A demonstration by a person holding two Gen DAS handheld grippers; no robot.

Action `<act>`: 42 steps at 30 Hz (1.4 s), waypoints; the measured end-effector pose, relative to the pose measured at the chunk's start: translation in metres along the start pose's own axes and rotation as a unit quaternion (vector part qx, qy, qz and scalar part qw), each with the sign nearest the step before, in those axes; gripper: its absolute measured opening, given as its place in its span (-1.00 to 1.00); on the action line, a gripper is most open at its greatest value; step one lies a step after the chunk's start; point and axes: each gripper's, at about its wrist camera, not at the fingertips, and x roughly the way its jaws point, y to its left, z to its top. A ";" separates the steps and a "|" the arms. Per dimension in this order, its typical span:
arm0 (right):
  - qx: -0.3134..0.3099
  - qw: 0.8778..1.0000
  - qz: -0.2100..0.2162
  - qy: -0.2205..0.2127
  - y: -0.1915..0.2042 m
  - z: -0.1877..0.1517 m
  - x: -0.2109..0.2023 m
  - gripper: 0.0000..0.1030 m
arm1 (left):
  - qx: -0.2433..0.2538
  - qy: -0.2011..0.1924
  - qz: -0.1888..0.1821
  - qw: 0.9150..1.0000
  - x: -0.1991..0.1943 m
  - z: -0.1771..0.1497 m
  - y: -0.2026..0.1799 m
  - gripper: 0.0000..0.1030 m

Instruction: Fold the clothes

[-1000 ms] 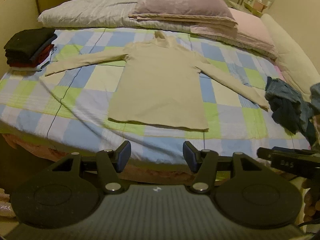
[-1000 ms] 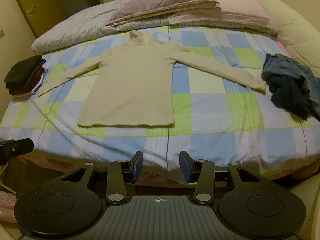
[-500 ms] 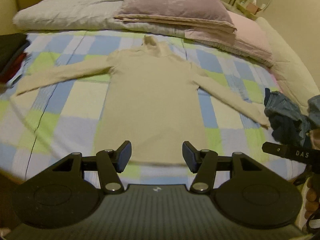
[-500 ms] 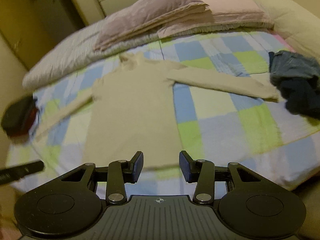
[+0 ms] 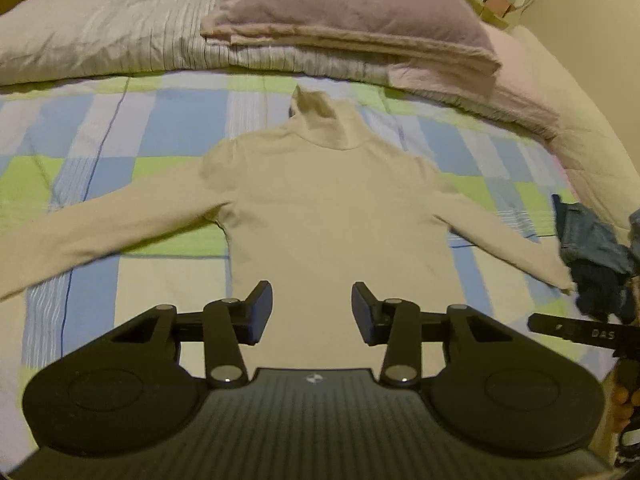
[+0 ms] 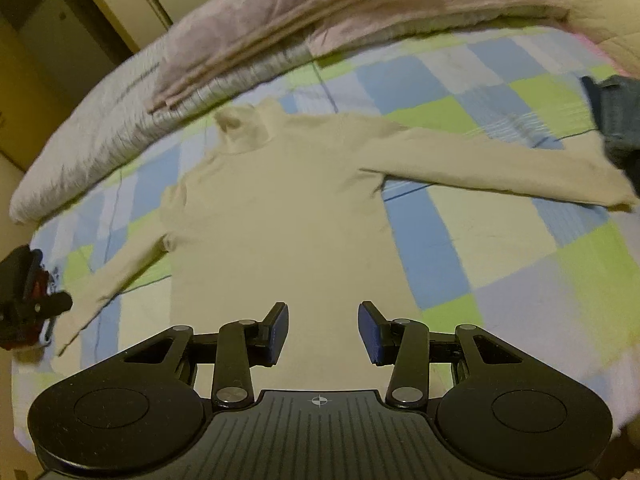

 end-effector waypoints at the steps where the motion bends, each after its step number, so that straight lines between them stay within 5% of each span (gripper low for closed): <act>1: -0.006 1.000 0.002 0.002 0.000 0.005 0.014 -0.16 | 0.003 0.003 -0.002 1.000 0.013 0.008 0.009 -0.27; 12: -0.115 0.993 0.004 -0.023 -0.031 0.106 0.184 -0.16 | 0.071 -0.008 -0.027 0.997 0.185 0.085 0.055 -0.28; 17: -0.109 0.991 0.049 -0.063 -0.036 0.174 0.249 -0.16 | 0.113 -0.029 -0.032 0.993 0.252 0.126 0.067 -0.39; 26: -0.143 0.978 0.129 -0.079 0.000 0.269 0.334 -0.16 | 0.054 -0.078 -0.074 0.993 0.330 0.201 0.087 -0.32; 31: -0.118 0.981 0.143 -0.056 -0.001 0.292 0.376 -0.16 | 0.032 -0.084 -0.122 0.988 0.360 0.229 0.087 -0.33; 33: -0.104 0.979 0.170 -0.047 -0.004 0.295 0.388 -0.18 | 0.012 -0.083 -0.151 0.985 0.368 0.233 0.088 -0.62; 34: -0.096 0.977 0.185 -0.042 -0.005 0.296 0.394 -0.85 | 0.012 -0.087 -0.150 0.985 0.369 0.233 0.088 -0.86; 38: -0.090 0.974 0.192 -0.085 -0.017 0.290 0.384 -0.91 | 0.009 -0.106 -0.146 0.983 0.369 0.233 0.089 -0.98; 42: -0.070 0.981 0.138 -0.113 -0.027 0.279 0.387 -0.90 | 0.003 -0.104 -0.078 0.992 0.378 0.227 0.083 -0.90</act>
